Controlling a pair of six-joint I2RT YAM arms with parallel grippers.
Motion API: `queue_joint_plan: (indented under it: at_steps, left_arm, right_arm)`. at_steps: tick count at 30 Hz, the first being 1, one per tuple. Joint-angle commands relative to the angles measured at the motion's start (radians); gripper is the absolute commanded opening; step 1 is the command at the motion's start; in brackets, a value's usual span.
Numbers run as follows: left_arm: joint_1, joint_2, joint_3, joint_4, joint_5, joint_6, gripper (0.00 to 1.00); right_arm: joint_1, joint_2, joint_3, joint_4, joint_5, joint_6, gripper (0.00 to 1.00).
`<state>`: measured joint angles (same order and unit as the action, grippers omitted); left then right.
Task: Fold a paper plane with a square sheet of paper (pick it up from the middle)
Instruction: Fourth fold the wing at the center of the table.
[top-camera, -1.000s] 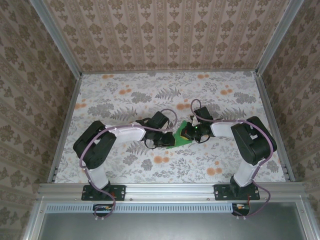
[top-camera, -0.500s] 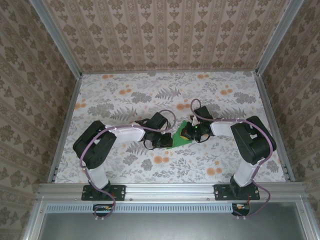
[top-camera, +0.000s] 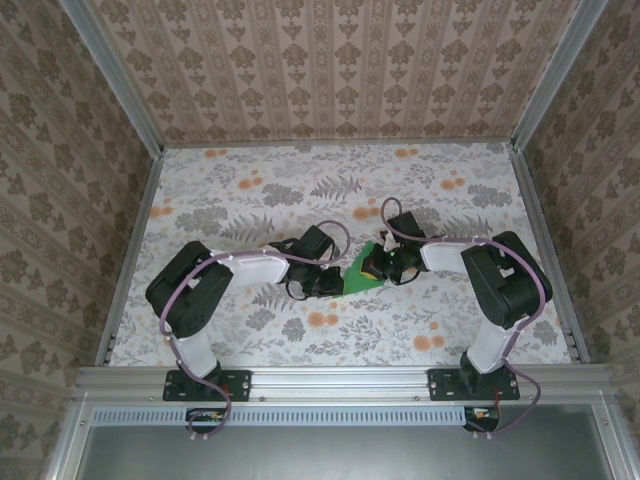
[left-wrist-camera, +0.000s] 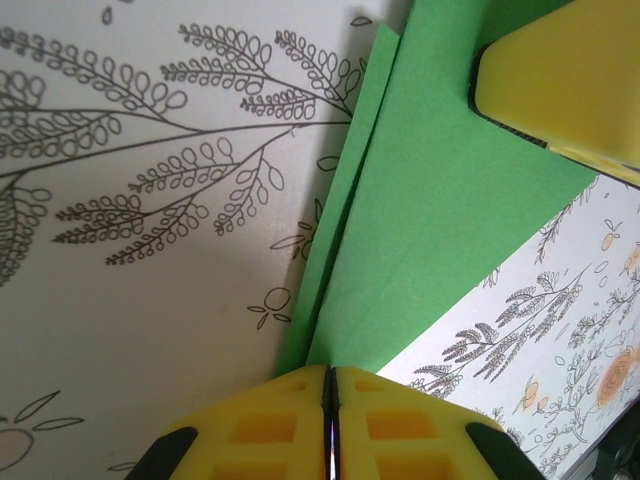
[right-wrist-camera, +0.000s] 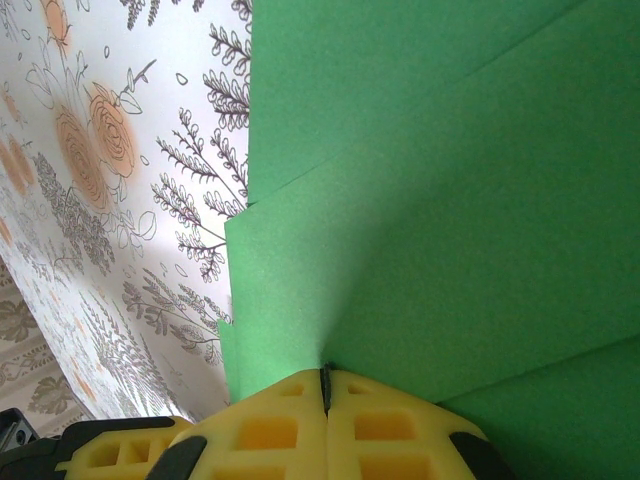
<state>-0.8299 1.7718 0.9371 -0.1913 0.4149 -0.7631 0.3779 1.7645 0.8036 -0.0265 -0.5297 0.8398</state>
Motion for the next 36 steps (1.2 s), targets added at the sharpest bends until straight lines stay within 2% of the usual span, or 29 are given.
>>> queue_joint_plan:
  at_steps: [1,7,15,36]
  left_arm:
    - [-0.010,-0.049,0.000,-0.009,-0.011,0.044,0.12]
    - [-0.043,-0.050,0.022,-0.017,-0.038,0.107,0.15]
    - [-0.084,-0.016,0.069,-0.100,-0.145,0.195,0.14]
    - [-0.069,-0.003,0.051,-0.114,-0.198,0.208,0.13]
  right_arm:
    - [0.000,0.074,-0.031,-0.118,0.125,-0.013,0.04]
    - [0.000,0.078,-0.030,-0.120,0.126,-0.011,0.04]
    - [0.000,0.086,-0.026,-0.122,0.123,-0.011,0.04]
    - [0.000,0.105,-0.014,-0.148,0.131,-0.021,0.04]
